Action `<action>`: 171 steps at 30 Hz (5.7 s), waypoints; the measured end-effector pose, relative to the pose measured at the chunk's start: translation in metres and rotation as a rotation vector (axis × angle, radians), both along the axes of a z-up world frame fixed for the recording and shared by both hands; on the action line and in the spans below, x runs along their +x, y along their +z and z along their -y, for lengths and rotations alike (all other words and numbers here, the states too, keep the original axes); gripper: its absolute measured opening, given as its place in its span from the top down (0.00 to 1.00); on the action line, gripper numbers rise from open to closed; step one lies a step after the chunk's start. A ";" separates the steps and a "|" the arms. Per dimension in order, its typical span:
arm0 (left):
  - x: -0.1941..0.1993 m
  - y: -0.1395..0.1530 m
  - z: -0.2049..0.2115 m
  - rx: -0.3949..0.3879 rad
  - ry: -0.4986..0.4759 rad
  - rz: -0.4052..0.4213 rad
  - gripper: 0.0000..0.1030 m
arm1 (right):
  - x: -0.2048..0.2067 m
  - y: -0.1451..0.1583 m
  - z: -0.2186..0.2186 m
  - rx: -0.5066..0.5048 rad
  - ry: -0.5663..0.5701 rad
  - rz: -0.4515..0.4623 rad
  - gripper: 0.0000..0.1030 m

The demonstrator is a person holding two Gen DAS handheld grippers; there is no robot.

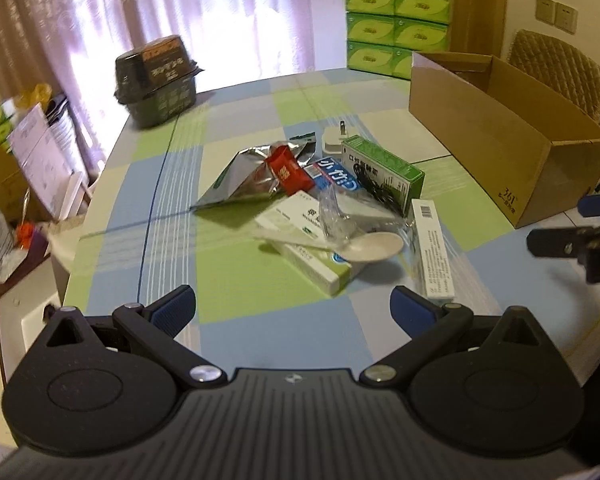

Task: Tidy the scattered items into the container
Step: 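Grasp the long white medicine box with the right tool while the left tool approaches the spoon, then close the left tool on the white plastic spoon handle while the right tool holds the box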

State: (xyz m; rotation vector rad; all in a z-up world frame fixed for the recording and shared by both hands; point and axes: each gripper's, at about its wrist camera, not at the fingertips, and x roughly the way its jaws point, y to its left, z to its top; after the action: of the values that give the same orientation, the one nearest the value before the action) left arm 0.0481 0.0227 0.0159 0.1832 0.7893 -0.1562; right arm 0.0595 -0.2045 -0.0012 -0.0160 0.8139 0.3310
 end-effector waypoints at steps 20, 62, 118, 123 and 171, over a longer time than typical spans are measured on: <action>0.057 -0.055 -0.006 0.003 -0.134 -0.102 0.01 | 0.036 -0.052 -0.037 0.033 0.062 -0.086 0.30; 0.065 -0.076 0.060 0.015 -0.405 -0.003 0.74 | 0.057 -0.068 -0.011 -0.066 0.049 -0.066 0.73; 0.015 -0.052 -0.005 0.130 -0.222 -0.089 0.62 | 0.052 -0.058 -0.007 0.011 0.058 -0.045 0.72; 0.031 -0.056 -0.013 0.003 -0.033 -0.128 0.35 | 0.050 -0.058 -0.008 0.008 0.066 -0.037 0.72; 0.042 -0.076 -0.022 -0.051 0.220 -0.228 0.75 | 0.058 -0.062 -0.004 0.055 0.051 -0.051 0.72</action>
State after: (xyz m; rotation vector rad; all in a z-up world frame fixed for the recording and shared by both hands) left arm 0.0899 0.0448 -0.0599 0.0289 1.0248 0.0116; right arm 0.1177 -0.2008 -0.0628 0.0233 0.8559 0.4031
